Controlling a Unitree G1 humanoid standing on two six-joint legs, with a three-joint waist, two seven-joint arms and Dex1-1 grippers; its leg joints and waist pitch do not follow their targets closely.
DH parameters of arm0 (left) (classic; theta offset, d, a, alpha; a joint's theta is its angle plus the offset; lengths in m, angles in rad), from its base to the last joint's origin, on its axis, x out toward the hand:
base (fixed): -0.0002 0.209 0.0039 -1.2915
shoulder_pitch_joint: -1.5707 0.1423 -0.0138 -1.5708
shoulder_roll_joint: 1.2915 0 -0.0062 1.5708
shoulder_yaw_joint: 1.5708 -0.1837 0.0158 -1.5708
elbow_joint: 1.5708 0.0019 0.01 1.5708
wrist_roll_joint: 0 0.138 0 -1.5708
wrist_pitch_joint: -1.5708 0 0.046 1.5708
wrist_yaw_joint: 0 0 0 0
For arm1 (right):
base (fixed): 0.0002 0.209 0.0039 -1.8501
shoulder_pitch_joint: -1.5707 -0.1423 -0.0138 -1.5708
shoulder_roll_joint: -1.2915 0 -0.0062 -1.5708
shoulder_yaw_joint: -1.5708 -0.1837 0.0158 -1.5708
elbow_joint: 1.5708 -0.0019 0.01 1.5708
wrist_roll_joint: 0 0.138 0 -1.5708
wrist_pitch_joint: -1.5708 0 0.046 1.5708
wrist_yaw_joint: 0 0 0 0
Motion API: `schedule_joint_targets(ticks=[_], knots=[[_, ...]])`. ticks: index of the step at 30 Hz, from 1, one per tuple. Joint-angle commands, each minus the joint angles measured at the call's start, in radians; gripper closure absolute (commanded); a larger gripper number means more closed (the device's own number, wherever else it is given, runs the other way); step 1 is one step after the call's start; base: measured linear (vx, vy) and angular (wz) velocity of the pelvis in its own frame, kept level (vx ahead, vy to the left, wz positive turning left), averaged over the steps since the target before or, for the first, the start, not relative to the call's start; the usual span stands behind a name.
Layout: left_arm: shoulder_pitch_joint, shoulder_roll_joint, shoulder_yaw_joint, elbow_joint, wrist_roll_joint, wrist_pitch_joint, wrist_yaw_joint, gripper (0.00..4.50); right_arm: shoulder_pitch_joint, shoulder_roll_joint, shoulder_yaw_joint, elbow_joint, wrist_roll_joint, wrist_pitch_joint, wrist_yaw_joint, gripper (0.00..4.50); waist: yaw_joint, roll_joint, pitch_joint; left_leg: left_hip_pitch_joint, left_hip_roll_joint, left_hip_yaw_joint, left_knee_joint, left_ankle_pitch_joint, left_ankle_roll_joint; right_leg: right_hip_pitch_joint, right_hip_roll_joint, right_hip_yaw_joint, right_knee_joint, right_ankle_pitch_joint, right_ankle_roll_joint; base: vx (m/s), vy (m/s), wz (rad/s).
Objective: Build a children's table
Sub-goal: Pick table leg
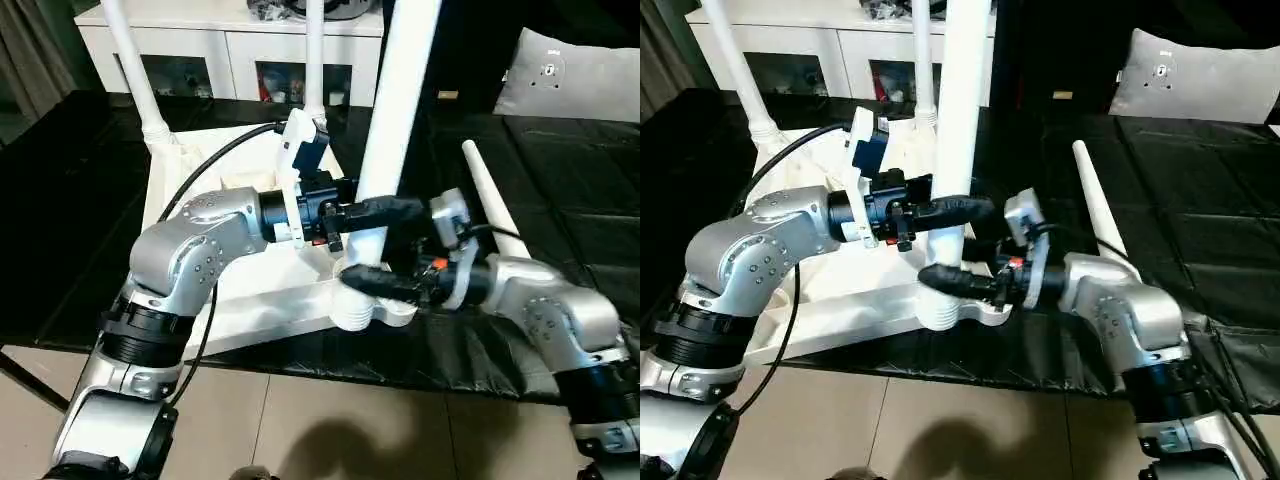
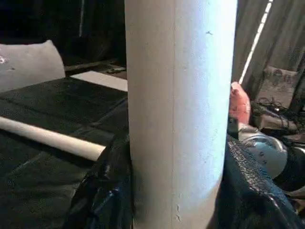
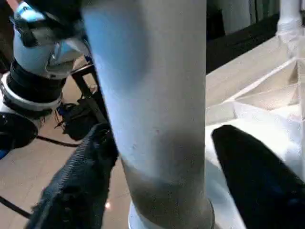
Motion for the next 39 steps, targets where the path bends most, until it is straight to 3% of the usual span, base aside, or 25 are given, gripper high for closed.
schedule_joint_targets(ticks=[1, 11, 32, 33, 39], knots=[[-0.001, 0.002, -0.007, -0.027, 0.006, -0.011, -0.010, 2.65, -0.021, -0.002, 0.005, 0.008, -0.011, -0.003, 0.008, 1.48, 0.000, -0.014, -0.073, -0.003, 0.030, -0.006, -0.063, -0.029, 0.037, 0.073, -0.058, 0.053, -0.061, -0.147, -0.170, 0.000, 0.000, 0.00], [0.009, -0.007, -0.019, -0.041, 0.003, -0.006, -0.020, 2.65, -0.027, 0.003, 0.029, 0.019, -0.039, -0.011, 0.034, 2.42, 0.001, -0.015, -0.072, -0.003, 0.029, -0.005, -0.062, -0.024, 0.042, 0.072, -0.057, 0.053, -0.060, -0.140, -0.174, 0.000, 0.000, 0.00], [0.017, -0.022, -0.022, -0.046, 0.002, 0.000, -0.015, 2.65, -0.026, 0.023, 0.036, 0.038, -0.065, -0.026, 0.038, 2.55, 0.002, -0.015, -0.072, -0.003, 0.028, -0.006, -0.063, -0.046, 0.038, 0.070, -0.056, 0.052, -0.065, -0.194, -0.157, 0.000, 0.000, 0.00], [0.017, -0.022, -0.022, -0.046, 0.002, 0.000, -0.015, 2.66, -0.026, 0.023, 0.036, 0.038, -0.065, -0.026, 0.038, 1.99, 0.001, -0.015, -0.071, -0.003, 0.028, -0.005, -0.063, -0.047, 0.038, 0.070, -0.057, 0.052, -0.065, -0.195, -0.157, 0.000, 0.000, 0.00], [0.021, -0.021, -0.024, -0.052, -0.001, 0.004, -0.021, 2.66, -0.030, 0.022, 0.036, 0.041, -0.065, -0.024, 0.044, 1.45, 0.002, -0.017, -0.071, -0.005, 0.027, -0.006, -0.063, -0.048, 0.036, 0.072, -0.057, 0.052, -0.066, -0.200, -0.153, 0.000, 0.000, 0.00]])
